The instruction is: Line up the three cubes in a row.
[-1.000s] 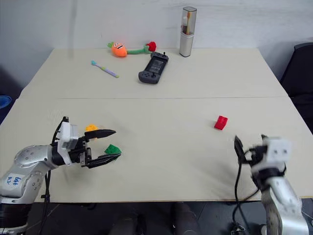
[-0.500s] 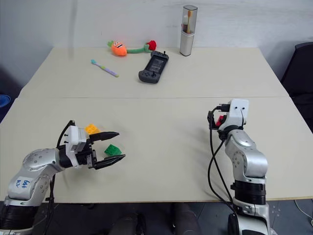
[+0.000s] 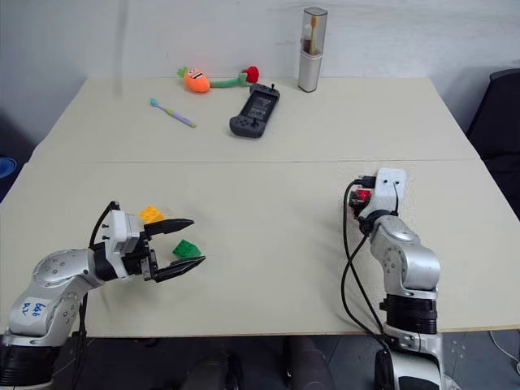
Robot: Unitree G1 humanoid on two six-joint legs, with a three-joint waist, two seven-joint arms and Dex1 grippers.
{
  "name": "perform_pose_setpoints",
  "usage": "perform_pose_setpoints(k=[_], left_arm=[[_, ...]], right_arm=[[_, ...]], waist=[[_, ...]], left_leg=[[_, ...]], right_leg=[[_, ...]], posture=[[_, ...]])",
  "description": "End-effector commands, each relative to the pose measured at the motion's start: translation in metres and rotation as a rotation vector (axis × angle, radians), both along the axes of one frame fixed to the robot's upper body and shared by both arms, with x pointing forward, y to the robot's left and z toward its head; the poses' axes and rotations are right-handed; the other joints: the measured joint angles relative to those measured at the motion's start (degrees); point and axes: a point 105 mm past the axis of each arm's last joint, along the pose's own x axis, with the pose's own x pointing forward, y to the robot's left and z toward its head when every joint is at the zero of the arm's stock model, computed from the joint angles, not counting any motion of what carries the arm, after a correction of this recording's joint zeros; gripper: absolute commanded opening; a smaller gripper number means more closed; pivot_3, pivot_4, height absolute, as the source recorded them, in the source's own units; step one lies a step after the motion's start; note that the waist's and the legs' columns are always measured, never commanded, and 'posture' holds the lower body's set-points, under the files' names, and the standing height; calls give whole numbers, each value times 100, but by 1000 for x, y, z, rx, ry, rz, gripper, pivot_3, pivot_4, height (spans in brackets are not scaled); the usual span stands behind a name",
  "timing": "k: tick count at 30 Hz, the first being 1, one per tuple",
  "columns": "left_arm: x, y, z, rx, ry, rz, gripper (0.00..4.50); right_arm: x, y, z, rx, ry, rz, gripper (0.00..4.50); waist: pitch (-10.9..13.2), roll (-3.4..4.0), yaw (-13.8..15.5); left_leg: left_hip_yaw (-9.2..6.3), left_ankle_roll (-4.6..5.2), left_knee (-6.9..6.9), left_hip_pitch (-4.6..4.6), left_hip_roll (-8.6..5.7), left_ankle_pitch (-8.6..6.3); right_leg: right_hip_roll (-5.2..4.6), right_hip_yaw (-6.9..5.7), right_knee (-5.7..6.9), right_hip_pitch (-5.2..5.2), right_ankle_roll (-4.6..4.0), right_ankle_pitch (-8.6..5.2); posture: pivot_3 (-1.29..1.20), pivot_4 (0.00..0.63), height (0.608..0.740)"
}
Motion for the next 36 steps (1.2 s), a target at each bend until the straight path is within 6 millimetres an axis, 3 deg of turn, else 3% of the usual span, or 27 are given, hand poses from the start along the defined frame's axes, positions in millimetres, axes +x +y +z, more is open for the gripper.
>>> perform_pose_setpoints(k=[1, 2, 5, 7, 8, 11, 15, 18, 23, 27, 31, 34, 36], left_arm=[[-1, 0, 10, 2, -48, -11, 4500], [-1, 0, 9, 4, -45, -14, 4500], [1, 1, 7, 8, -41, -16, 4500], [3, 2, 8, 4, -45, -11, 4500], [3, 2, 8, 4, -46, -11, 4500], [0, 1, 9, 3, -50, -8, 4500], [-3, 4, 7, 14, -45, 1, 4500], [-2, 8, 8, 20, -47, 13, 4500], [-3, 13, 8, 31, -50, 30, 4500], [-7, 30, 9, 37, -55, 93, 4500], [-19, 70, 1, 94, -37, 229, 4500], [-41, 116, -8, 108, 22, 397, 4500], [-53, 130, -15, 111, 71, 443, 4500]], right_arm=[[-55, 63, 38, -221, -217, 708, 1524], [-67, 67, 29, -301, -188, 853, 1524], [-72, 62, 8, -410, -121, 1005, 1524], [-78, 69, 1, -347, -144, 1142, 1524], [-76, 69, -4, -341, -146, 1150, 1524], [-77, 65, -42, -467, -96, 1238, 1524], [-68, 58, -56, -496, -91, 1232, 1524], [-67, 54, -56, -497, -83, 1249, 1524], [-66, 58, -40, -520, -169, 1277, 3119], [-81, 58, -6, -481, -293, 1286, 4468], [-105, 50, 19, -353, -408, 1273, 4468], [-118, 34, 27, -211, -491, 1158, 4468], [-121, 27, 31, -141, -578, 1080, 4468]], waist=[[8, 13, 16], [8, 11, 26], [2, -12, 26], [4, -15, 29], [4, -15, 31], [4, -15, 54], [5, -13, 64], [5, -13, 92], [6, -12, 146], [9, -7, 141], [8, -8, 160], [8, -9, 155], [7, -11, 142]], left_leg=[[-2, 15, 2, -5, -2, -8], [-3, 20, -4, -5, -2, -11], [-11, 19, -2, 3, 4, -13], [-9, 21, 6, 1, 1, -12], [-7, 22, 11, 0, 0, -11], [-7, 13, 14, -1, -1, -5], [-1, 3, 16, -2, 0, 0], [-2, 4, 29, -1, 1, -1], [-3, 2, 29, 0, 1, -3], [-2, 1, 28, -3, 3, -4], [-9, 5, 23, -2, 6, -9], [-10, 30, 13, 0, 6, -24], [-8, 30, 8, 6, 7, -28]], right_leg=[[1, -4, -8, -3, 3, 1], [2, -6, -14, 0, 5, 2], [10, -19, -36, 21, 10, 3], [5, -17, -35, 21, 18, 10], [3, -16, -34, 22, 20, 11], [0, -16, -31, 21, 20, 11], [-2, -13, -34, 19, 19, 11], [-5, -13, -28, 22, 19, 12], [-5, -13, -23, 20, 17, 11], [-6, -12, -23, 16, 16, 10], [-6, -18, -30, 19, 14, 9], [-8, -19, -39, 21, 12, 8], [-8, -18, -44, 23, 10, 6]], posture=[[0, 150, 740], [0, 150, 740], [0, 150, 740], [0, 150, 740], [0, 150, 740], [0, 150, 740], [0, 150, 740], [0, 150, 740], [0, 150, 740], [0, 150, 740], [0, 150, 740], [0, 150, 740], [0, 150, 740]])
